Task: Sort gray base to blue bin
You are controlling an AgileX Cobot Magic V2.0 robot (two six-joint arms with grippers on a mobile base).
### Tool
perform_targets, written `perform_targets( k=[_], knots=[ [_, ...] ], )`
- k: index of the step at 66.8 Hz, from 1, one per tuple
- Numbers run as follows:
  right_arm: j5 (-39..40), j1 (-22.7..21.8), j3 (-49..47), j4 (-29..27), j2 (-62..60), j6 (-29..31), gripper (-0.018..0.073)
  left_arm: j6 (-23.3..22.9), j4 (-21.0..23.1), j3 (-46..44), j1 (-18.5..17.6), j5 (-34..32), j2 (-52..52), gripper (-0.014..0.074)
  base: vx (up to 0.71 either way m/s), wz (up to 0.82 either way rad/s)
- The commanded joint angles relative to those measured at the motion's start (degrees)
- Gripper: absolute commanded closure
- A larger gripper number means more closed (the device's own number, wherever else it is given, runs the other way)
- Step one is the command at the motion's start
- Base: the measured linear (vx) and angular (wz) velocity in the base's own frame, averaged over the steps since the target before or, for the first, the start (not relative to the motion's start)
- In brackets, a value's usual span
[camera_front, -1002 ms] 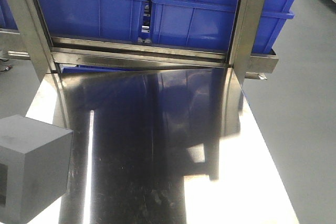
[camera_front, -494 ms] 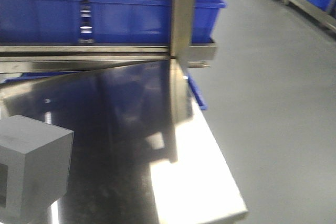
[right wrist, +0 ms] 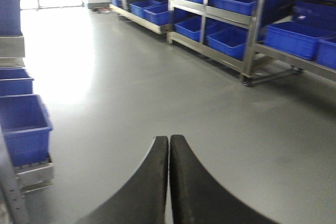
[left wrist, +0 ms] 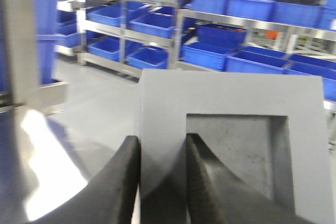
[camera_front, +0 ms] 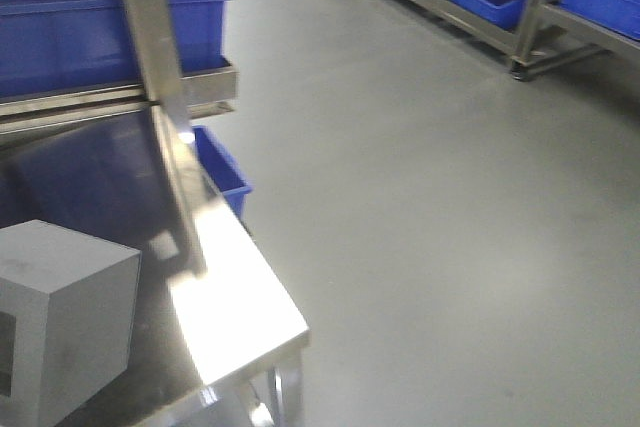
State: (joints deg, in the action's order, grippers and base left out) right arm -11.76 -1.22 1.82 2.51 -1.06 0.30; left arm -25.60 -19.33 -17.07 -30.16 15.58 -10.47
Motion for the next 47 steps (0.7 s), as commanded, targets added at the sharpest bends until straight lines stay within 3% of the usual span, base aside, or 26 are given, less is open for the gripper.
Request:
perform_targets(
  k=[1,47],
  knots=[
    [4.5,-0.4,0.3,0.5,-0.4,0.4,0.0564,-0.3,0.0,-1.8,-0.5,-6.3,-0.5,0.0603,-0.14,-0.55],
    [4.7,-0.4,0.3,0.5,-0.4,0.4,0.0564,-0.3,0.0,-1.8,-0.5,-6.3,-0.5,0.0603,-0.09,-0.58]
  ],
)
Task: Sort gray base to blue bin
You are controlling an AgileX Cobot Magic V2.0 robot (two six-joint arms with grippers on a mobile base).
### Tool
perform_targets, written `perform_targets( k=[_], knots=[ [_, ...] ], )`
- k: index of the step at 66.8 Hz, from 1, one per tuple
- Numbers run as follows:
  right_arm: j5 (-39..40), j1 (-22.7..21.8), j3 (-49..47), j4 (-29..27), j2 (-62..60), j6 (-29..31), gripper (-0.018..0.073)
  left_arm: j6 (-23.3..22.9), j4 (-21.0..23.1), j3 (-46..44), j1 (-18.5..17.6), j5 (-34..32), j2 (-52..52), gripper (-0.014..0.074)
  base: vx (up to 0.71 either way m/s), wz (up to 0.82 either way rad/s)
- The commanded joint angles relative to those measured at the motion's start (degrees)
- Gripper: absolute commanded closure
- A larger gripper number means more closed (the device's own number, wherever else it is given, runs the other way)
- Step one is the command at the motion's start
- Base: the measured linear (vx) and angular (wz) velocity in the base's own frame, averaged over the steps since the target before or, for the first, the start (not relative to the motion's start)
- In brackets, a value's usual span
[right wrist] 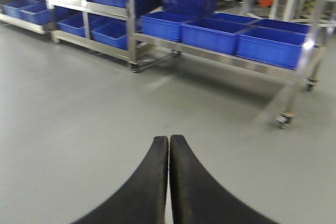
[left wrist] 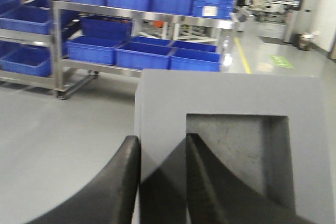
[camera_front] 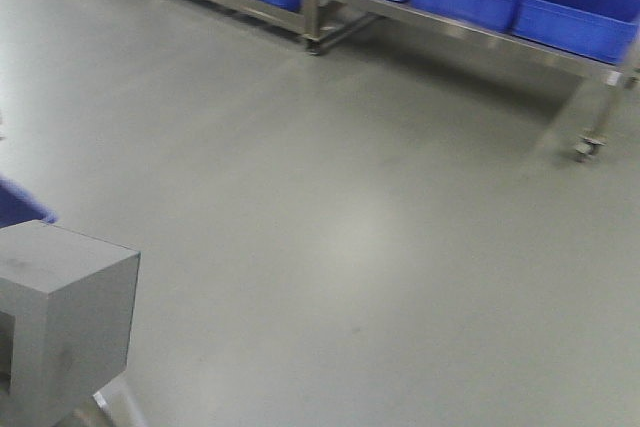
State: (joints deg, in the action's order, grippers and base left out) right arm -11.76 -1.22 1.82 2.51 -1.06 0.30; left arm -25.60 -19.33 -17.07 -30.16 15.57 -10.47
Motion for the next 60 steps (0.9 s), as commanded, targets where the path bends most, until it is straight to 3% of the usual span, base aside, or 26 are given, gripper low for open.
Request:
perform_targets(
  k=[1,43,60],
  knots=[
    [4.7,-0.4,0.3,0.5,-0.4,0.4,0.0564,-0.3,0.0,-1.8,-0.5,-6.3,-0.5,0.0603,-0.01,-0.65],
    [4.7,-0.4,0.3,0.5,-0.4,0.4,0.0564,-0.3,0.0,-1.8,-0.5,-6.2,-0.5,0.0603,0.09,-0.7],
    [4.5,-0.4,0.3,0.5,-0.4,0.4,0.0564,-0.3,0.0,-1.8,-0.5,-6.2,-0.5,0.0603,0.15,-0.45]
  ],
)
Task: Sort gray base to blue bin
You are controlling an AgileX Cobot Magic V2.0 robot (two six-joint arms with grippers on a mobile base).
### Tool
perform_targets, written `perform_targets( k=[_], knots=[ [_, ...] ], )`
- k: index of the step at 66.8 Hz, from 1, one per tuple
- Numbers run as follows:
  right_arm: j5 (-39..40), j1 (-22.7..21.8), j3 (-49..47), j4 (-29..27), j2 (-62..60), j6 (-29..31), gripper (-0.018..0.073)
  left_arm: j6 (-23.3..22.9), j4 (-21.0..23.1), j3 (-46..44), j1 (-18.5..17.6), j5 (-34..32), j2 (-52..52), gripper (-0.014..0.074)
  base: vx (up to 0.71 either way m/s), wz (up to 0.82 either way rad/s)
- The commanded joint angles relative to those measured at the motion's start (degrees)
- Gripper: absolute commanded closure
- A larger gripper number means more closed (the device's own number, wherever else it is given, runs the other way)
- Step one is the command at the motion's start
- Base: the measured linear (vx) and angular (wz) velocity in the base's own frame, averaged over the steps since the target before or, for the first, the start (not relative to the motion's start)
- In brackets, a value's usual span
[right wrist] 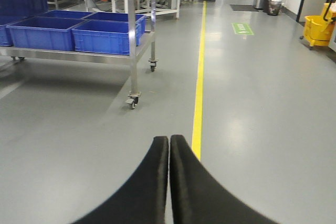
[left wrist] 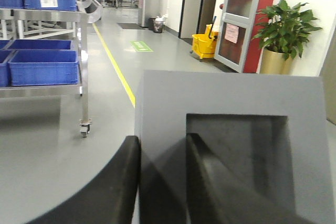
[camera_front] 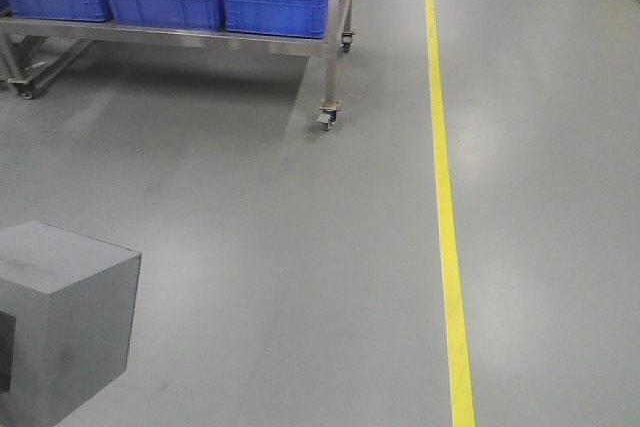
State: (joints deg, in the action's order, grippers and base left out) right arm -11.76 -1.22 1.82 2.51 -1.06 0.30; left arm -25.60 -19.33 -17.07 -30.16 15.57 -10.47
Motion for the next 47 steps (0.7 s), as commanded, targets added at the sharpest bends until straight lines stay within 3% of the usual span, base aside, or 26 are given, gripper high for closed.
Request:
perform_targets(
  k=[1,47],
  knots=[
    [4.5,-0.4,0.3,0.5,-0.4,0.4,0.0564,-0.3,0.0,-1.8,-0.5,-6.2,-0.5,0.0603,0.17,-0.25],
    [4.5,-0.4,0.3,0.5,-0.4,0.4,0.0564,-0.3,0.0,-1.8,-0.5,-6.2,-0.5,0.0603,0.28,-0.08]
  ],
)
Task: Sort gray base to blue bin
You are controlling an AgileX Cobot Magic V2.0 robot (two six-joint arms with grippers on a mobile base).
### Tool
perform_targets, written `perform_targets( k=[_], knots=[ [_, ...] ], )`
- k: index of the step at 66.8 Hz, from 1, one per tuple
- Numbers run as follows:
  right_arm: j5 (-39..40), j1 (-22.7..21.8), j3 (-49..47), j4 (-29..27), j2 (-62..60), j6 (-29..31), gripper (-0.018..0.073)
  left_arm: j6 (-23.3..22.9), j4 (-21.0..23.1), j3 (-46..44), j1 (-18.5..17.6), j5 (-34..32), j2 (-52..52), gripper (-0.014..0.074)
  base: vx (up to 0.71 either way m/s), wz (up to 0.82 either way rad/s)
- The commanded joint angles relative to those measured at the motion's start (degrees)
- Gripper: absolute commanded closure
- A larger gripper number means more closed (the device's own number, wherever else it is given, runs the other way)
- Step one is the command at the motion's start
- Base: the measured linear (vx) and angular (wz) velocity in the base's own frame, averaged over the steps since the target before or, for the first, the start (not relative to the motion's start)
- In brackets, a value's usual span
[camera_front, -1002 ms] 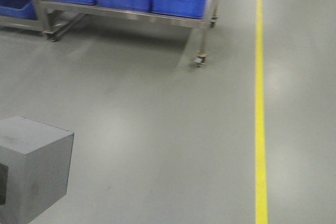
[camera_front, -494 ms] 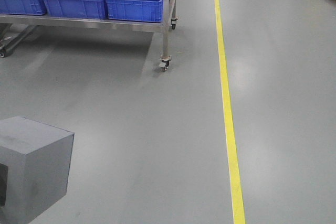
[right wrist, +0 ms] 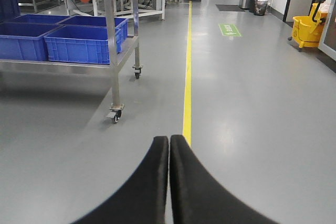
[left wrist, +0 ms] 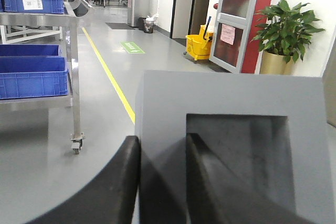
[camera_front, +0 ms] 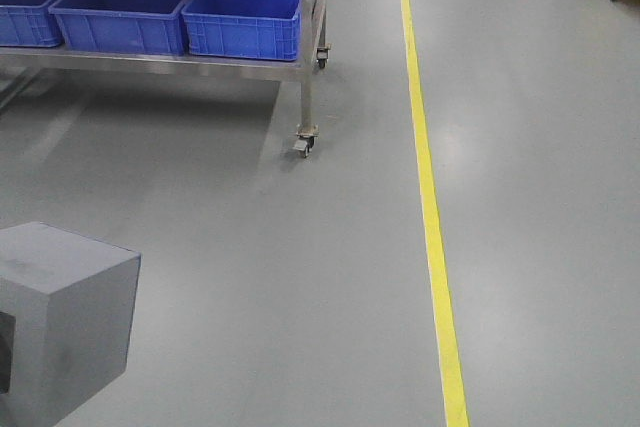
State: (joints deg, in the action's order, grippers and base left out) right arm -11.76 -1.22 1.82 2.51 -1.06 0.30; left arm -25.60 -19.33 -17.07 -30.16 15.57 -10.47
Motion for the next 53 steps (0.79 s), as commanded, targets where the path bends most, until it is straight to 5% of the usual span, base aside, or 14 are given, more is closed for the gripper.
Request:
perform_targets(
  k=[1,53],
  knots=[
    [4.5,-0.4,0.3,0.5,-0.4,0.4,0.0564,-0.3,0.0,-1.8,-0.5,-6.2,-0.5,0.0603,0.36,-0.04],
    [4.5,-0.4,0.3,0.5,-0.4,0.4,0.0564,-0.3,0.0,-1.8,-0.5,-6.2,-0.5,0.0603,0.4,-0.07]
  ],
)
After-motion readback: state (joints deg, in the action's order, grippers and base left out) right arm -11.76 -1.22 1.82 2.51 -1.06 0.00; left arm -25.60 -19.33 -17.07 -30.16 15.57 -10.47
